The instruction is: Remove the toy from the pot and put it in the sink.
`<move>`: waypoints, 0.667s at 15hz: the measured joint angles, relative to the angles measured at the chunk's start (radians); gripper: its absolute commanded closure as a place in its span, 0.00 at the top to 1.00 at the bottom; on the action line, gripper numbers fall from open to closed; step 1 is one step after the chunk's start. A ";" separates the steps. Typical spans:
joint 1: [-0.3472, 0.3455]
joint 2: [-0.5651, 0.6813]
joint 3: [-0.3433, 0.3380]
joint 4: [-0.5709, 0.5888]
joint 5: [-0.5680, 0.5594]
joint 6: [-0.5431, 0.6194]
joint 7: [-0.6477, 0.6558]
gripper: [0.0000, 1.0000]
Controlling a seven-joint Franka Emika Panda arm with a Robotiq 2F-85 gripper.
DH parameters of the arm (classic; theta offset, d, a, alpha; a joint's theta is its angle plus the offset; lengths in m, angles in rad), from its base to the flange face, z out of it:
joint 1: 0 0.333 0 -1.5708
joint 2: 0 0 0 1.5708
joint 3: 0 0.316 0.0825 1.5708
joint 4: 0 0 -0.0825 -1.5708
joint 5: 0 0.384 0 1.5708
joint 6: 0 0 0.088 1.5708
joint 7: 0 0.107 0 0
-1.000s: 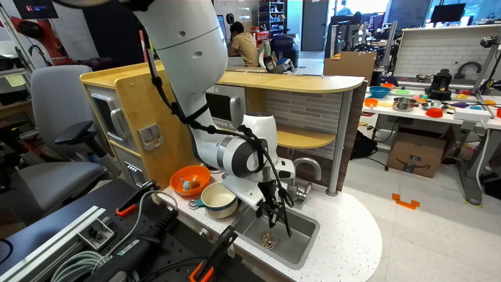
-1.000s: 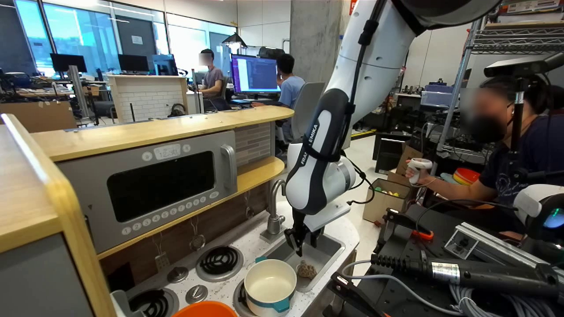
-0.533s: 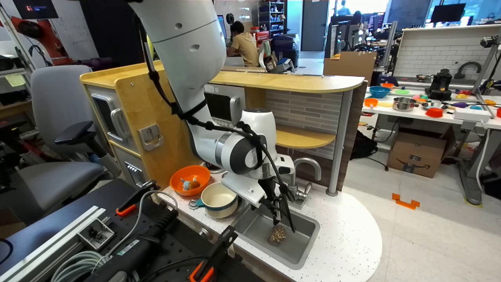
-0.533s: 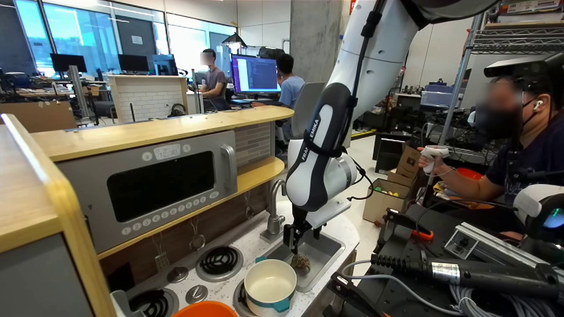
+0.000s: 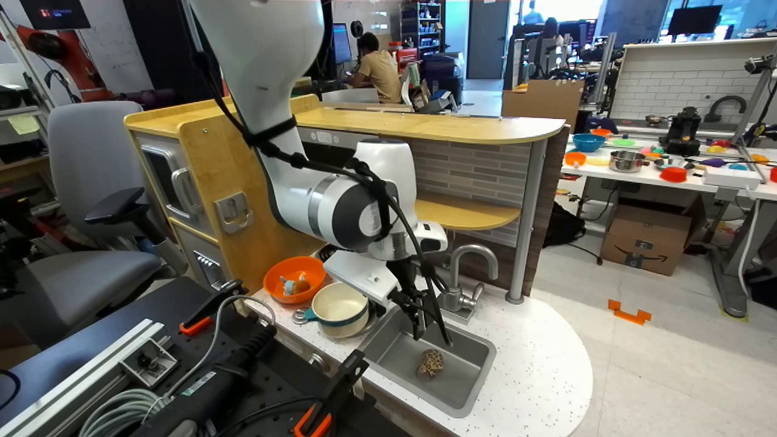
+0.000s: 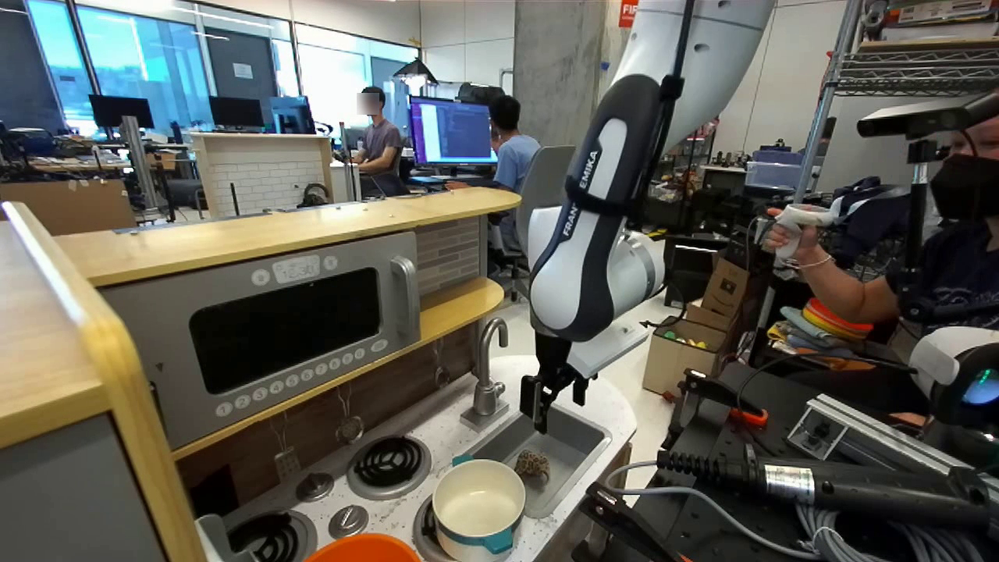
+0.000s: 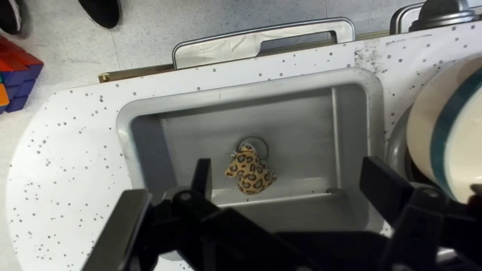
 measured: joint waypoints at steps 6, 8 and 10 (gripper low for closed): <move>0.050 -0.301 -0.014 -0.279 -0.034 0.061 -0.002 1.00; 0.064 -0.416 -0.018 -0.376 -0.047 0.063 -0.002 1.00; 0.070 -0.527 -0.018 -0.463 -0.060 0.058 0.002 1.00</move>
